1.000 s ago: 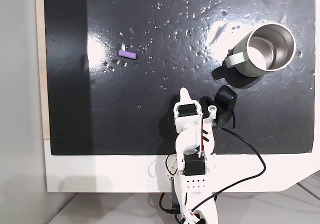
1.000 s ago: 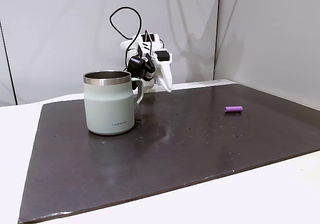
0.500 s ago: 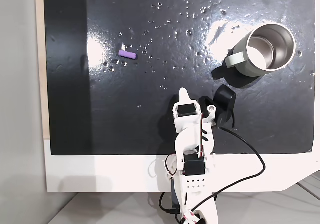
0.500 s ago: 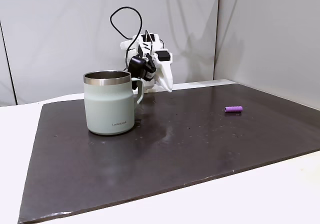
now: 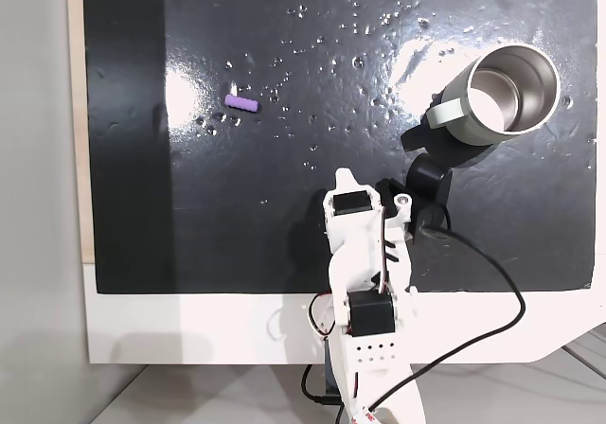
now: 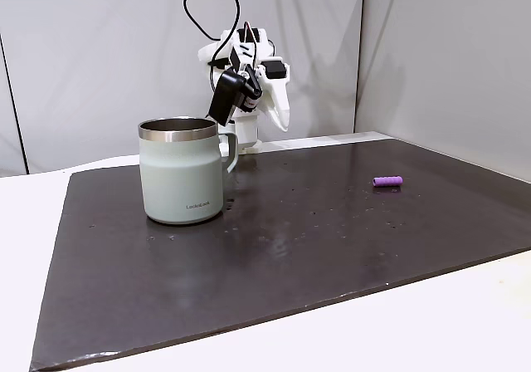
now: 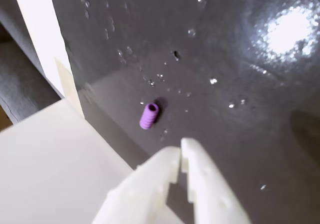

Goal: Grasp a pengrip and put it in the cup.

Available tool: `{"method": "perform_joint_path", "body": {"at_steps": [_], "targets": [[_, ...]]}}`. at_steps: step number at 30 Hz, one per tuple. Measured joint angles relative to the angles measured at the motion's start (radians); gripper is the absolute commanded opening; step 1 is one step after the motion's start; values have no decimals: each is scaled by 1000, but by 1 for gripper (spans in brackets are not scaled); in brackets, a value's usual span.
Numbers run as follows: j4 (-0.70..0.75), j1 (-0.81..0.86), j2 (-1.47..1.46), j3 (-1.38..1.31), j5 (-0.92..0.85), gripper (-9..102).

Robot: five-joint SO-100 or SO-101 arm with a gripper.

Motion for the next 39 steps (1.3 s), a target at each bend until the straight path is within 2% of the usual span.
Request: {"method": "perform_joint_path", "body": {"at_steps": [10,20,31,39], "targets": [[49,-74,-726,-541,281,0],[207,-201,-1180,-913,603,0],[403,-239,-1537,-1374,689,5],[437,-301,-1655,-1529,699,16]]}}
